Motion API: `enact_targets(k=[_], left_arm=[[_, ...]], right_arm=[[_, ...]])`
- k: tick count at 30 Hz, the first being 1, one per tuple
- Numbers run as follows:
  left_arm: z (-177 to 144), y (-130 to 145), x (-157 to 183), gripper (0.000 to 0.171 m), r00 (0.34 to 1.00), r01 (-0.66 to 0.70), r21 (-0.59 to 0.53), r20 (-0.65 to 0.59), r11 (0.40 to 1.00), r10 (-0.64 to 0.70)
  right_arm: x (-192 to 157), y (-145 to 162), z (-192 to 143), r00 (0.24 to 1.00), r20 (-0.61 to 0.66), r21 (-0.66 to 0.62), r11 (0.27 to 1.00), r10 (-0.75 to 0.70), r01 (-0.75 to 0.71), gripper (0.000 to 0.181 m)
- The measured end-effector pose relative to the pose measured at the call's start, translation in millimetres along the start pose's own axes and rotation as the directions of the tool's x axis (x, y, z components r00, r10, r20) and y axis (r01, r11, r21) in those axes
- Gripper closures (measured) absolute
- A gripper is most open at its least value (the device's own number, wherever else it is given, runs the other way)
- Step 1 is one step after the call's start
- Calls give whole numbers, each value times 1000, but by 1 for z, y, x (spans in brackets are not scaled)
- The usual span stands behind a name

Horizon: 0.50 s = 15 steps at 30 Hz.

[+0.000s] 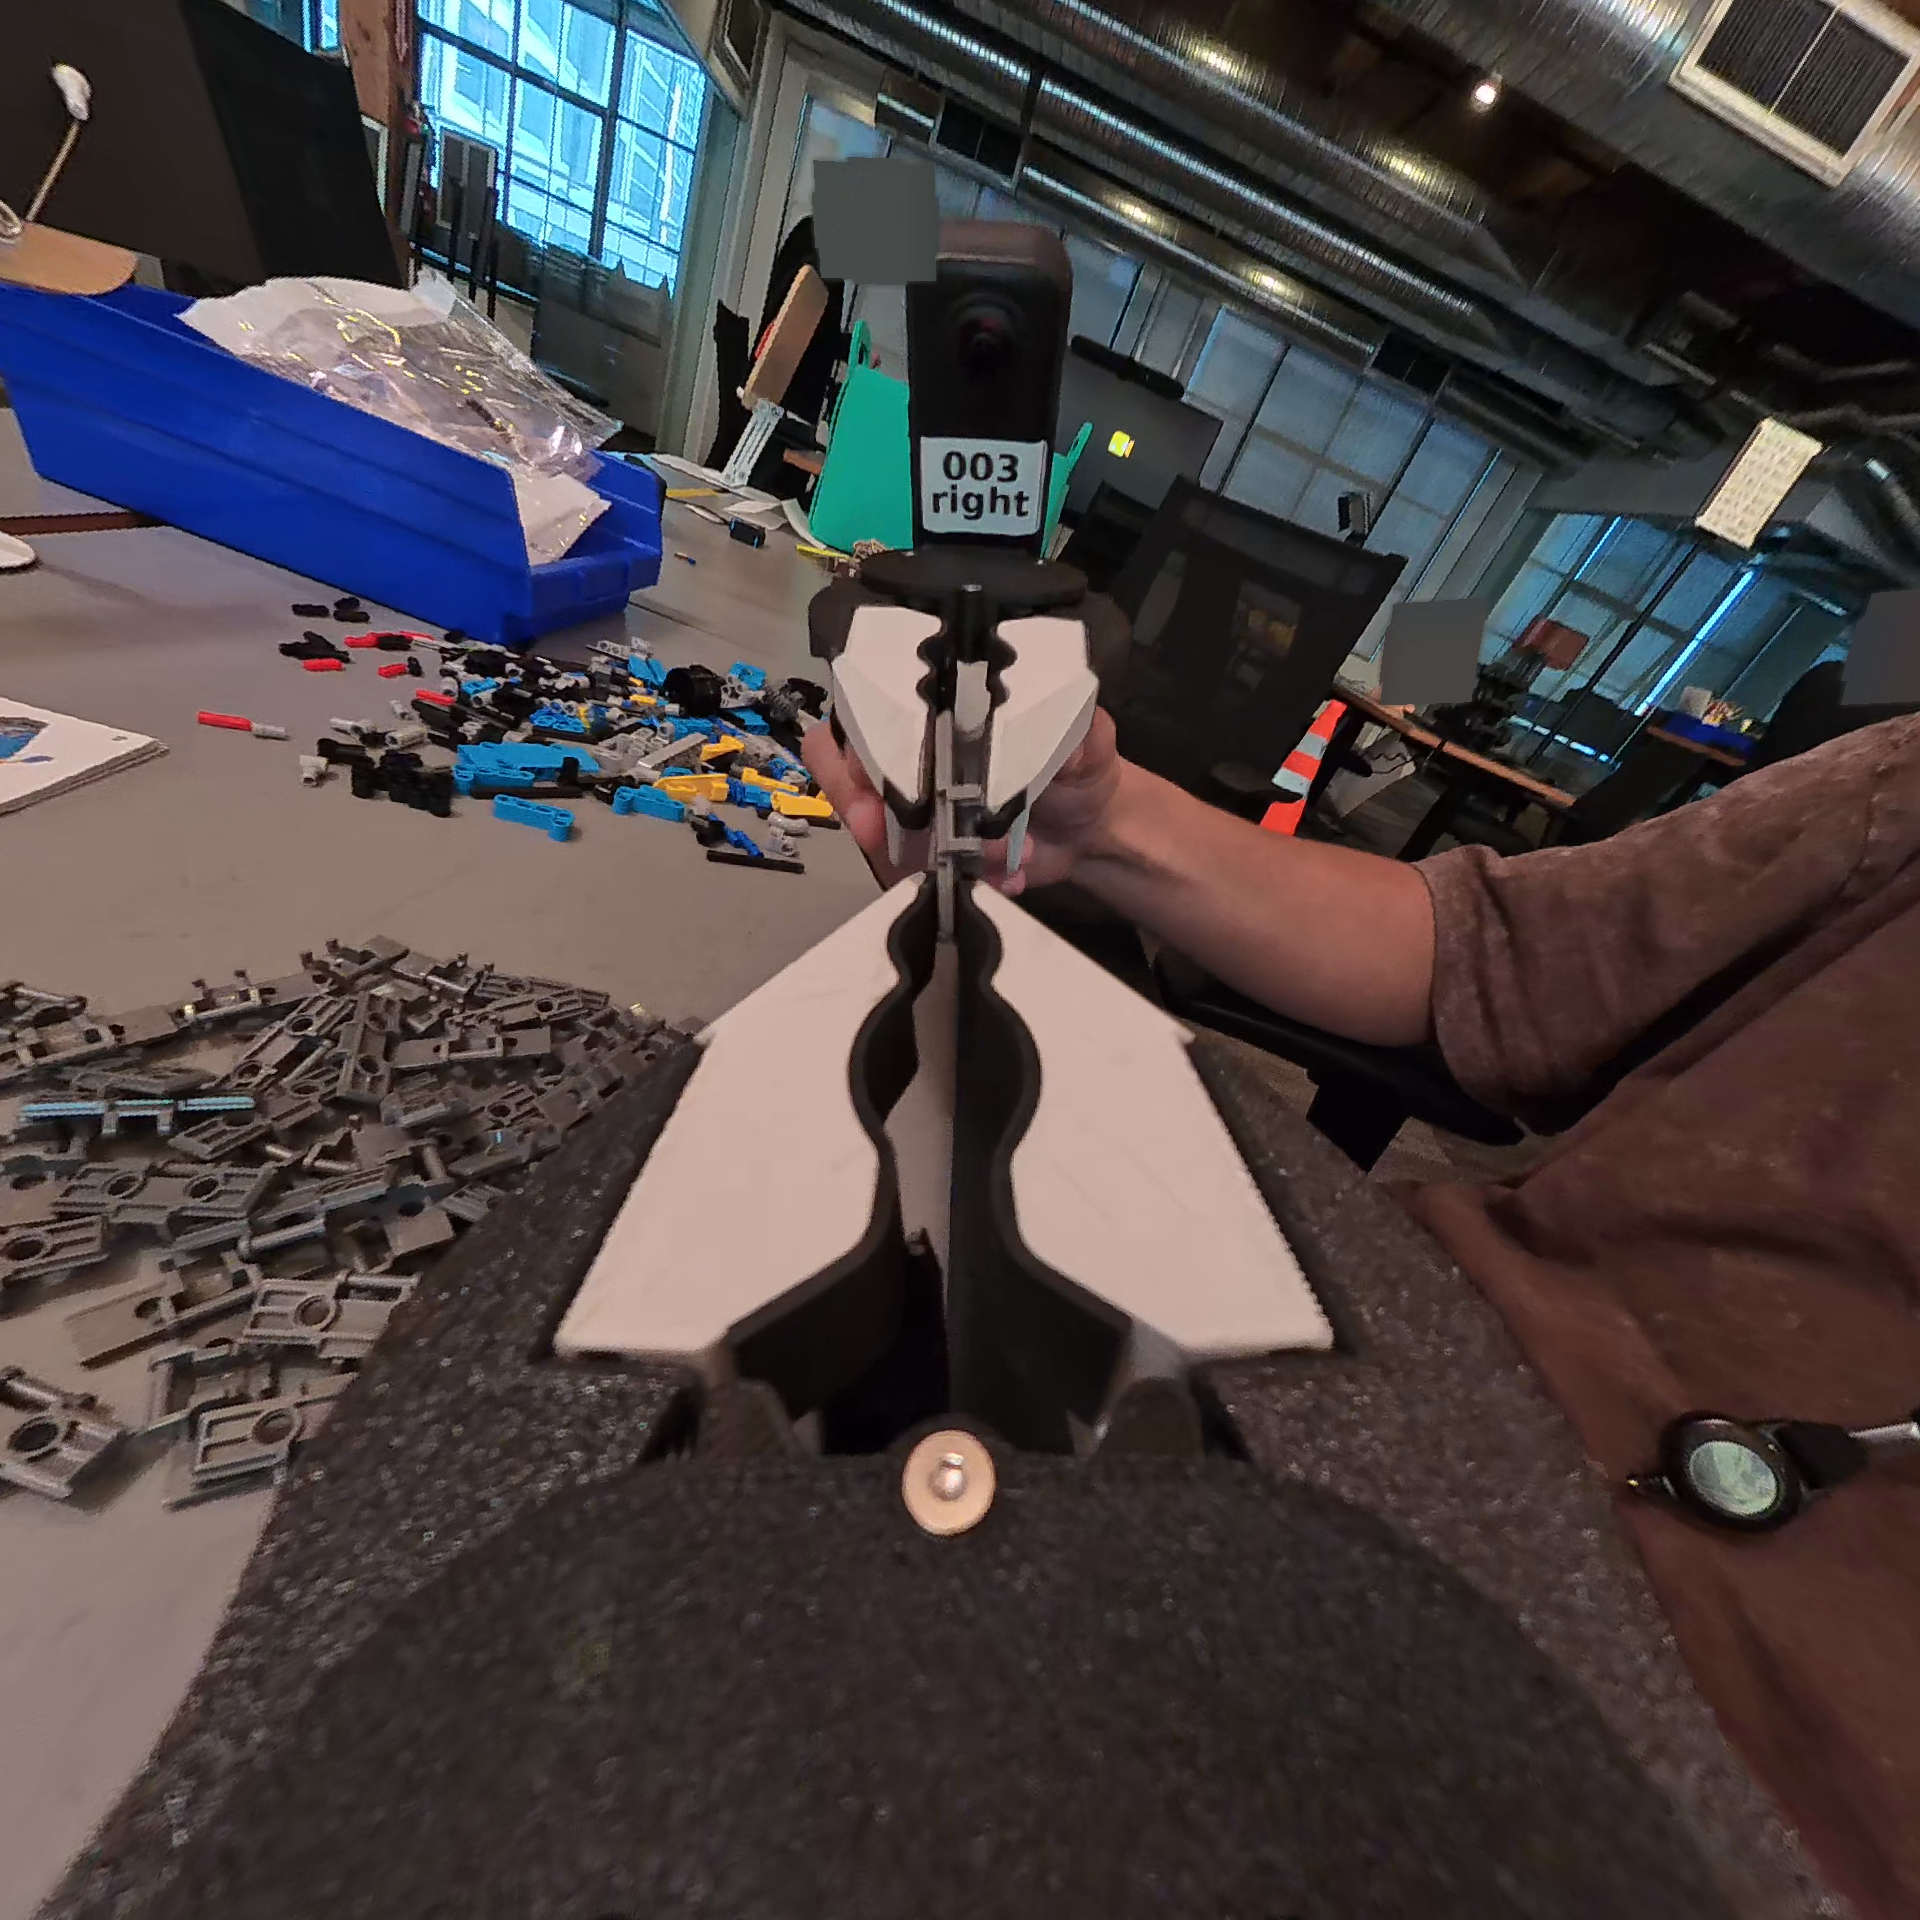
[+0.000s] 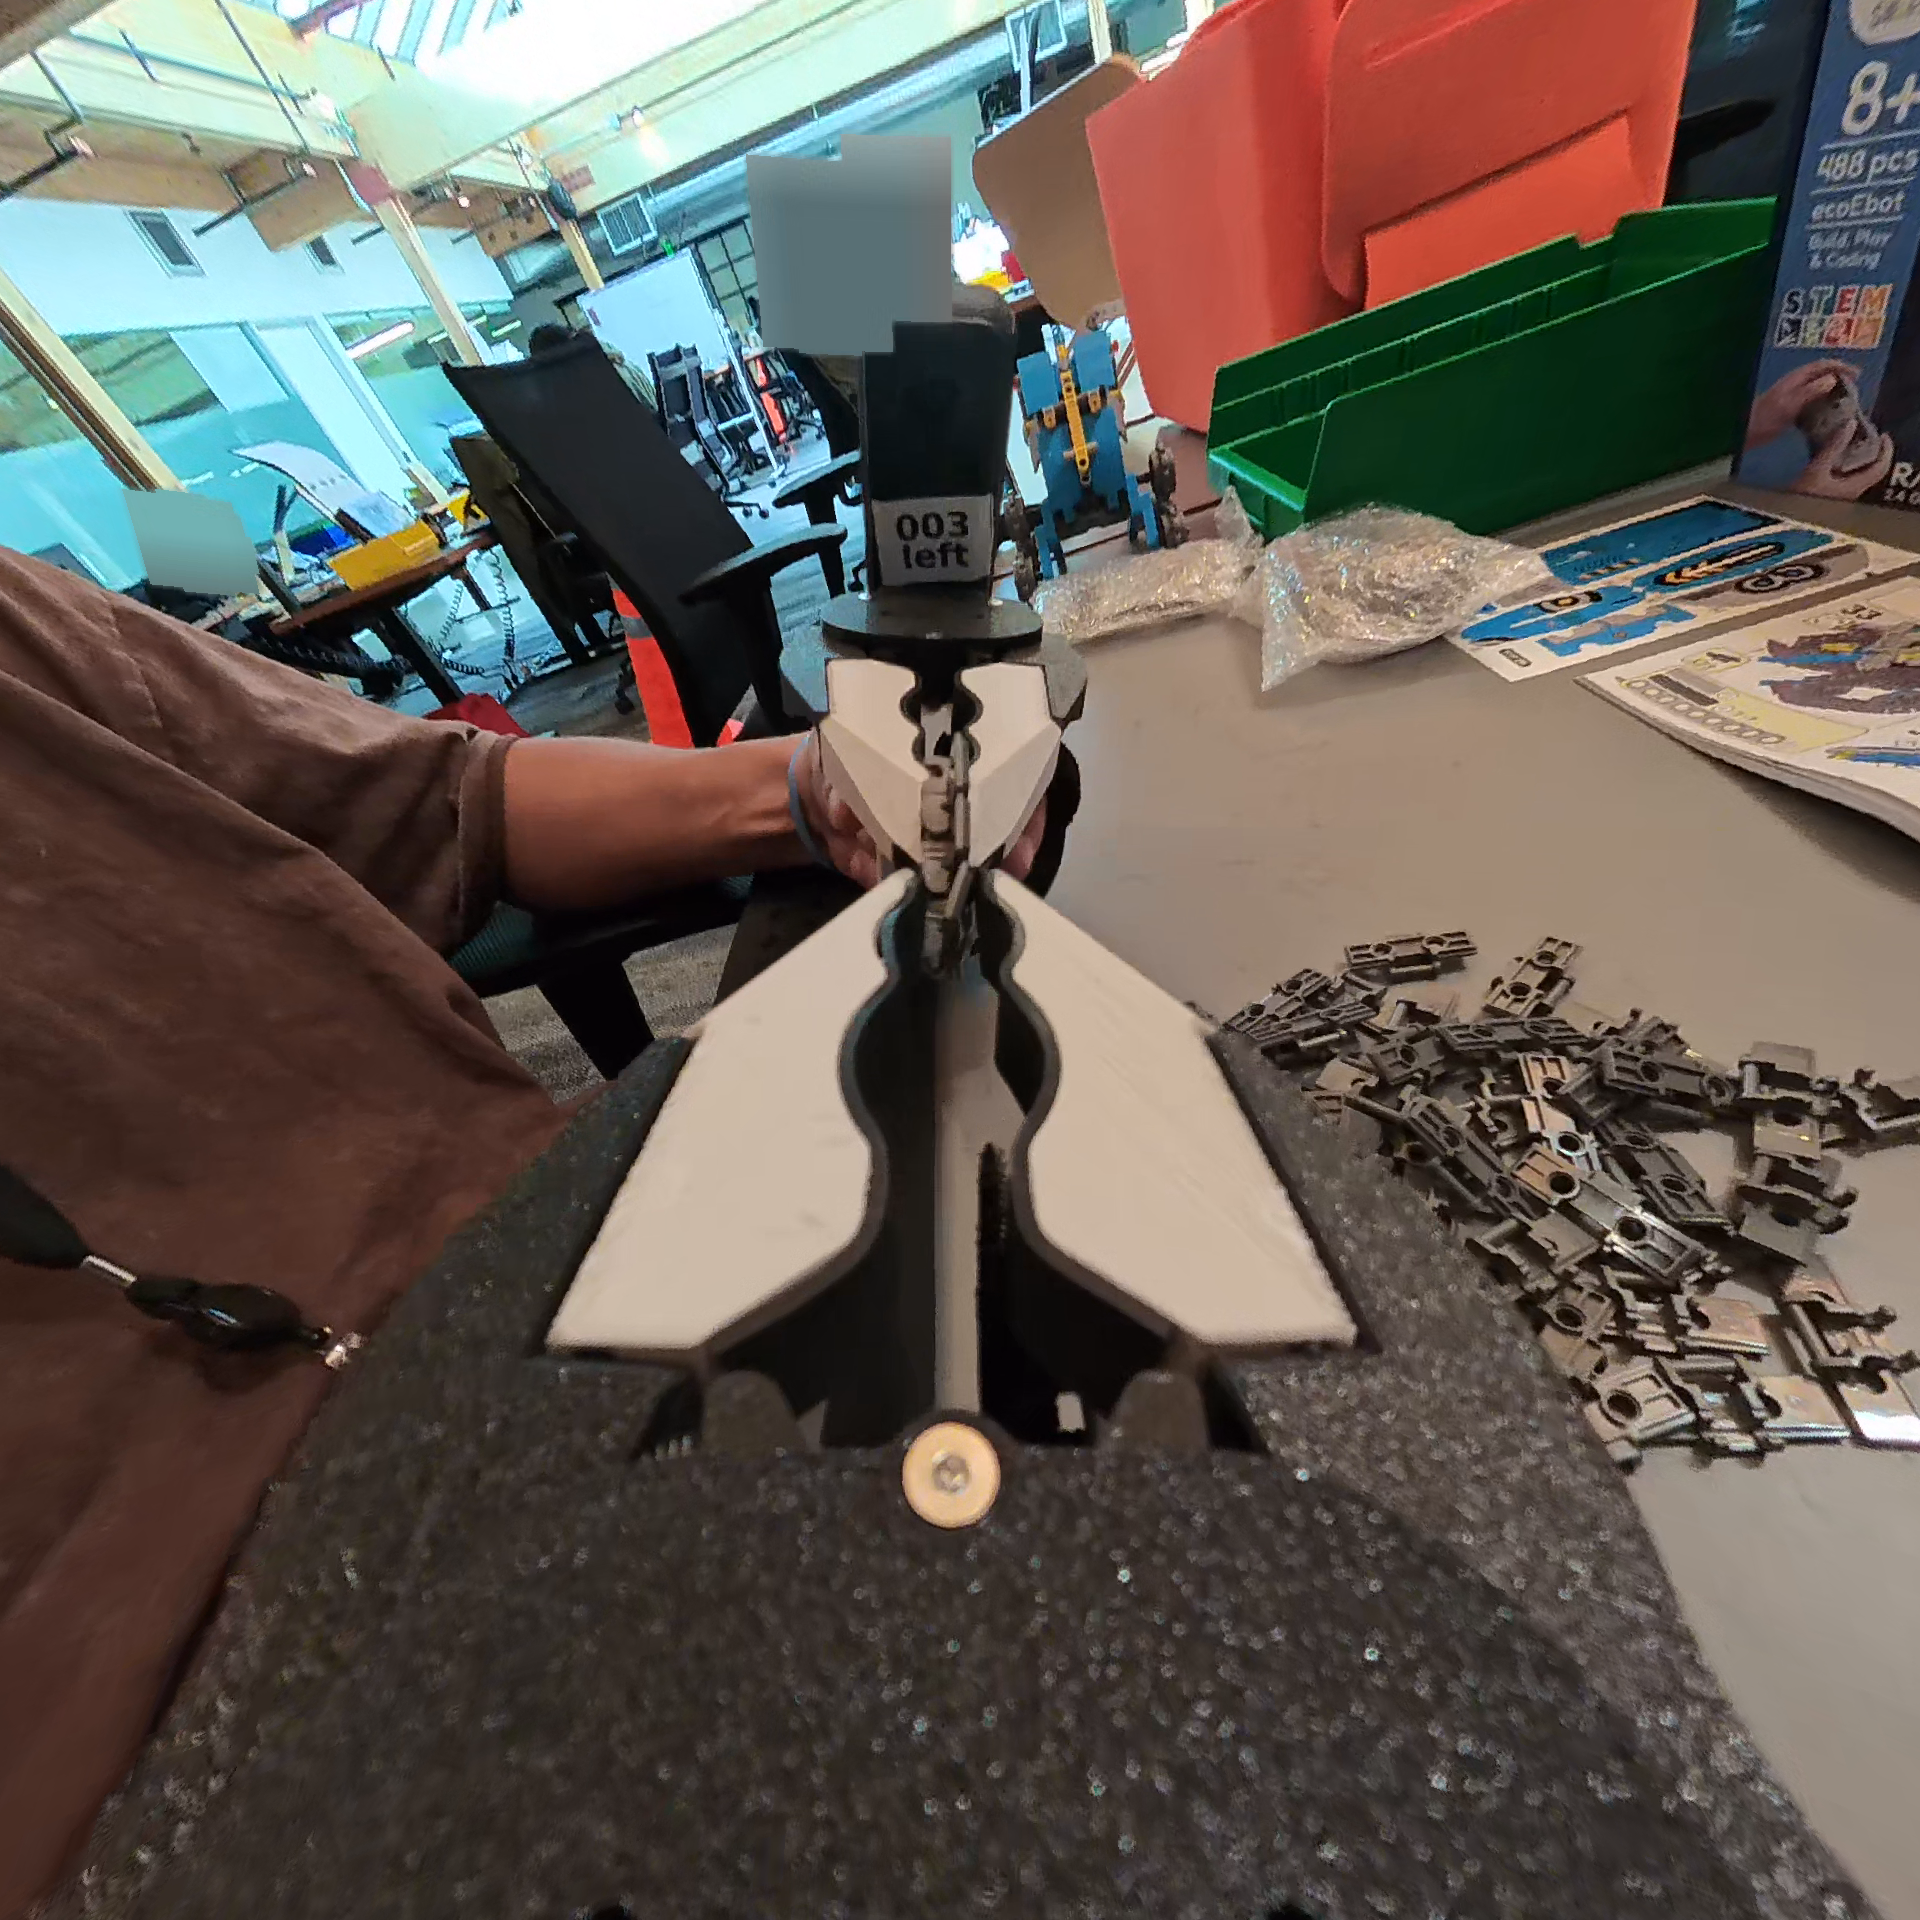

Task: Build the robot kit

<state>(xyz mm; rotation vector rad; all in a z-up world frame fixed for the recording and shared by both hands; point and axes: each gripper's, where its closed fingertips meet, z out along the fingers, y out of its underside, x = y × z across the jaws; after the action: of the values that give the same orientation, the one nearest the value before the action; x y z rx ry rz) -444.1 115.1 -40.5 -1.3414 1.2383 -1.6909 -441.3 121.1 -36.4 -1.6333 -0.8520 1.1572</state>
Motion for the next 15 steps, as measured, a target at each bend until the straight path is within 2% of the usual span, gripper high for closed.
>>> enact_targets(k=[11, 15], left_arm=[[-4, -13, 1, 169, 1000, 19, 77, -7, 997, -19], [-8, -13, -2, 169, 1000, 9, 74, 10, 997, -10]], right_arm=[[1, -5, 4, 998, 25, 93, 994, 62, -65, 166], [9, 2, 7, 998, -19, 58, 996, 67, -66, 166]])
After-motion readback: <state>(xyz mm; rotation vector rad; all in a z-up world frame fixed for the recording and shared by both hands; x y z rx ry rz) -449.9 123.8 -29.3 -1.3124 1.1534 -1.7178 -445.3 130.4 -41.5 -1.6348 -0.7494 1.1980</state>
